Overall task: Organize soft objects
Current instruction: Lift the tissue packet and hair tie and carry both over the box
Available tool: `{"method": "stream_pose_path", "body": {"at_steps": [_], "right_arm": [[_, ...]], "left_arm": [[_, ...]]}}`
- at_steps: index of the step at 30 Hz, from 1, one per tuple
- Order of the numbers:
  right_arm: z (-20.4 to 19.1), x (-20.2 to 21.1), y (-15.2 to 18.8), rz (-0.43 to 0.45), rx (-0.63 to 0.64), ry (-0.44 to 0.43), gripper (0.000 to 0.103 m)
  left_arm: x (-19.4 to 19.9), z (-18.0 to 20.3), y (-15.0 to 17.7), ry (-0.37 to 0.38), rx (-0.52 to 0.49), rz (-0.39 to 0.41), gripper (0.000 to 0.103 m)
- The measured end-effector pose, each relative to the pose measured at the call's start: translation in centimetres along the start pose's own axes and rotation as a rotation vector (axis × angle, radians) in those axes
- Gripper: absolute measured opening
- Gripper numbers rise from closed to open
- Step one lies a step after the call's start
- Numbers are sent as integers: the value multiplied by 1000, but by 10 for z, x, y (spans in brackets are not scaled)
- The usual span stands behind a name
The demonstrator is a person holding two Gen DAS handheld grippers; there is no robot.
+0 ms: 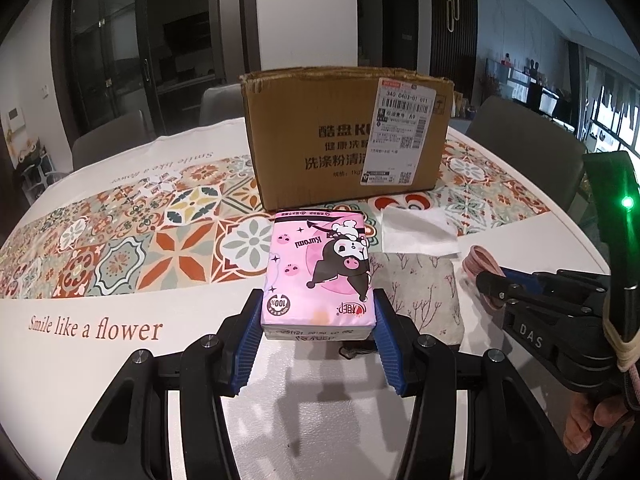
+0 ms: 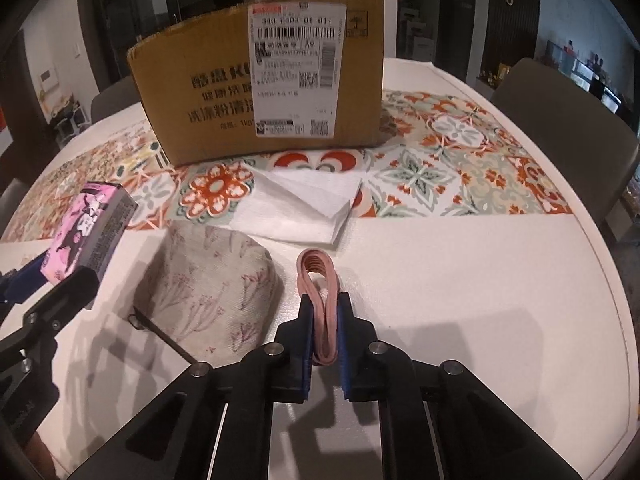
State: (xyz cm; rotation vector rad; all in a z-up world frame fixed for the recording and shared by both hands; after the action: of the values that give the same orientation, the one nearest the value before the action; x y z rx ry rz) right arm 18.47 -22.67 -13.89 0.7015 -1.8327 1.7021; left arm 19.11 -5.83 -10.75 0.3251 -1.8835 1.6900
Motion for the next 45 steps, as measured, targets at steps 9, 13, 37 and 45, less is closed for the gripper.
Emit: {"method": "stream_pose_path", "body": {"at_steps": [9,13,37,45], "right_arm": [[-10,42,-24,117,3,-29,11],[-16,64,-37,181,11,-47,11],[-25,108,-129,438,14,-94,11],[-25,95,-157,464,25,-98,11]], "left_arm": [[28,-5,-21,5,11,73,51],[40,-8,-34,1,3,117,51],[50,-20,-129,-12,-39,322,51],[28,-23,-152,-14,-45,333,51]]}}
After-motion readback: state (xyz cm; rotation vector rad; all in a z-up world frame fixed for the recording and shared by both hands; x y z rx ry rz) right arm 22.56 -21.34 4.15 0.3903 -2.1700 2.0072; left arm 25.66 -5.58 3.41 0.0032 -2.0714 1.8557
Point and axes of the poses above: each gripper's, at about its wrist camera, not at the fingertips, and x roughly against the way its jaws point, z to its right, y to its underside, the point moved 4 cm from there along -x, roughly the way its jaws point, and after that the axes turned 7 degrees about z, right-handed, at the moved point
